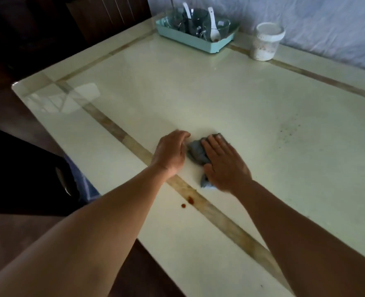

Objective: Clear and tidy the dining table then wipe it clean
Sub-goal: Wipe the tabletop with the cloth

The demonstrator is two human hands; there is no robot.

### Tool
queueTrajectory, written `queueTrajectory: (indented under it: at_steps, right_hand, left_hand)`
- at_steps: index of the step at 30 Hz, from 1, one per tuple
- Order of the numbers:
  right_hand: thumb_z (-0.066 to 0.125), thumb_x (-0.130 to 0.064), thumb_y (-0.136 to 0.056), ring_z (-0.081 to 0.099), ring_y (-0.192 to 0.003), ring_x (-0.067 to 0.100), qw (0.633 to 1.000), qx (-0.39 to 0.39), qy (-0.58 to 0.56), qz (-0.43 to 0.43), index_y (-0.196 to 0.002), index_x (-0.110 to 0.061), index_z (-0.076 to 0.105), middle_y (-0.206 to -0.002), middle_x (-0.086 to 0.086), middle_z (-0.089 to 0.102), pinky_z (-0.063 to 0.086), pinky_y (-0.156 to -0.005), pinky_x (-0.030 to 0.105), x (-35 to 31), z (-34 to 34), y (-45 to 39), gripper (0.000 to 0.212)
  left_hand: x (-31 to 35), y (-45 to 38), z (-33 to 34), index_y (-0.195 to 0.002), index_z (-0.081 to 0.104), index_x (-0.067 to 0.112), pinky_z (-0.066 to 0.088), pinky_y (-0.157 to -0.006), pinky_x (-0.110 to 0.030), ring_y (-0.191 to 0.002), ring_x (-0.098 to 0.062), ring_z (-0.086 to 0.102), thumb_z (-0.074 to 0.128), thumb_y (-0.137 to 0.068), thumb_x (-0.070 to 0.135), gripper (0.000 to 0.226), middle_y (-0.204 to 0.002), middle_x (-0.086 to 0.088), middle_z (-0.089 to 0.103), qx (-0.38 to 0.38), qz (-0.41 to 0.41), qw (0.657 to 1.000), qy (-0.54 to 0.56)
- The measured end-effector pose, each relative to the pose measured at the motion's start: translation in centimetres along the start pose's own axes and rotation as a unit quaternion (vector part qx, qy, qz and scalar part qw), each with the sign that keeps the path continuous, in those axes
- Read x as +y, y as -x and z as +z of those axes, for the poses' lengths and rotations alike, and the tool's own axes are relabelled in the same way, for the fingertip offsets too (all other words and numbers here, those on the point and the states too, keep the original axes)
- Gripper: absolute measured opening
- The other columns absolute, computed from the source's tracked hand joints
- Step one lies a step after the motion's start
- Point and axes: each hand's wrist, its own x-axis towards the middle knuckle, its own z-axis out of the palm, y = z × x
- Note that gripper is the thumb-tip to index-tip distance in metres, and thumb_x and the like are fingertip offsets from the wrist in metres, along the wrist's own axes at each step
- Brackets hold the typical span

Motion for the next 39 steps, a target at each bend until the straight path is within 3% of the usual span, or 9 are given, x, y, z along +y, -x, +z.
queueTrajectory:
  at_steps: [4,8,12,16,20,26,32,37,39]
  right_hand:
    - [-0.011,-0.046,-0.067,-0.011,-0.148,0.016,0.999,-0.010,-0.034,-0.011,-0.153,-0.019,0.000,-0.162,0.000,-0.004,-0.005,-0.121,0.033,-5.5,1.7,2.7,0.091]
    - [0.008,-0.046,-0.098,-0.018,-0.146,0.011,0.997,-0.020,-0.077,-0.009,-0.152,-0.025,-0.003,-0.160,-0.007,-0.010,-0.010,-0.120,0.034,-12.0,2.4,6.2,0.059]
    - [0.017,-0.044,-0.101,-0.024,-0.143,0.011,0.997,-0.022,-0.068,-0.034,-0.151,-0.025,-0.007,-0.159,-0.007,-0.015,-0.013,-0.118,0.034,-15.6,2.7,9.6,0.059]
    - [0.031,-0.039,-0.100,-0.018,-0.145,0.010,0.997,-0.026,-0.045,-0.056,-0.152,-0.024,-0.001,-0.161,-0.007,-0.009,-0.012,-0.116,0.031,-13.4,2.8,11.5,0.063]
    - [0.032,-0.028,-0.097,0.002,-0.149,0.014,0.993,0.043,-0.100,0.052,-0.152,-0.026,0.016,-0.161,-0.003,0.010,0.003,-0.120,0.032,-8.3,2.0,10.2,0.057]
    - [0.021,-0.042,-0.098,-0.011,-0.148,0.021,0.974,0.053,-0.087,0.204,-0.152,-0.031,0.007,-0.162,0.003,-0.006,-0.004,-0.121,0.038,-10.1,2.8,9.1,0.057]
    - [0.012,-0.041,-0.101,-0.016,-0.147,0.014,0.999,0.001,-0.034,0.022,-0.151,-0.034,0.000,-0.161,-0.006,-0.009,-0.007,-0.120,0.034,-8.9,3.0,11.0,0.052]
    - [-0.001,-0.045,-0.092,-0.012,-0.147,0.011,0.999,0.003,-0.030,0.011,-0.151,-0.034,0.002,-0.161,-0.009,-0.005,-0.006,-0.117,0.028,-4.1,2.0,9.2,0.060]
    - [0.007,-0.040,-0.099,-0.012,-0.147,0.010,0.998,0.002,-0.042,0.036,-0.151,-0.034,0.003,-0.161,-0.010,-0.006,-0.004,-0.119,0.029,-1.2,1.1,7.6,0.053]
  left_hand:
    - [-2.3,6.4,-1.0,-0.115,0.058,0.013,0.037,-0.102,-0.038,-0.117,-0.029,0.050,0.040,-0.091,0.012,0.029,-0.125,-0.009,0.057,0.024,-0.064,0.998,0.002]
    - [-3.2,11.7,-2.7,-0.118,0.056,0.015,0.038,-0.102,-0.037,-0.116,-0.025,0.050,0.032,-0.093,0.016,0.034,-0.125,-0.007,0.058,0.049,-0.095,0.994,0.030]
    - [-4.2,14.8,-3.2,-0.120,0.055,0.014,0.037,-0.103,-0.035,-0.119,-0.023,0.049,0.033,-0.095,0.013,0.033,-0.128,-0.006,0.056,0.048,-0.105,0.993,0.036]
    - [-3.2,16.0,-3.2,-0.127,0.052,0.013,0.024,-0.115,-0.037,-0.137,-0.021,0.033,0.030,-0.098,0.017,0.036,-0.144,-0.005,0.043,0.011,-0.101,0.994,0.029]
    - [-3.0,16.4,-3.1,-0.132,0.047,0.016,0.012,-0.119,-0.035,-0.144,-0.015,0.017,0.029,-0.099,0.018,0.038,-0.152,0.000,0.031,-0.013,-0.101,0.994,0.031]
    - [-2.8,15.9,-3.1,-0.117,0.055,0.018,0.026,-0.111,-0.036,-0.128,-0.020,0.038,0.036,-0.095,0.017,0.029,-0.134,0.000,0.045,0.015,-0.125,0.992,0.012]
    - [-0.3,13.6,-1.4,-0.112,0.053,0.017,0.027,-0.105,-0.034,-0.119,-0.020,0.041,0.036,-0.096,0.020,0.024,-0.124,-0.003,0.050,0.036,-0.118,0.992,-0.017]
    - [2.0,9.9,0.9,-0.117,0.054,0.013,0.030,-0.104,-0.031,-0.122,-0.021,0.043,0.035,-0.096,0.018,0.029,-0.127,-0.004,0.053,0.010,-0.051,0.999,0.013]
    - [3.1,7.7,2.1,-0.121,0.053,0.012,0.030,-0.106,-0.031,-0.124,-0.022,0.044,0.034,-0.097,0.019,0.031,-0.130,-0.005,0.053,0.002,-0.028,1.000,0.010]
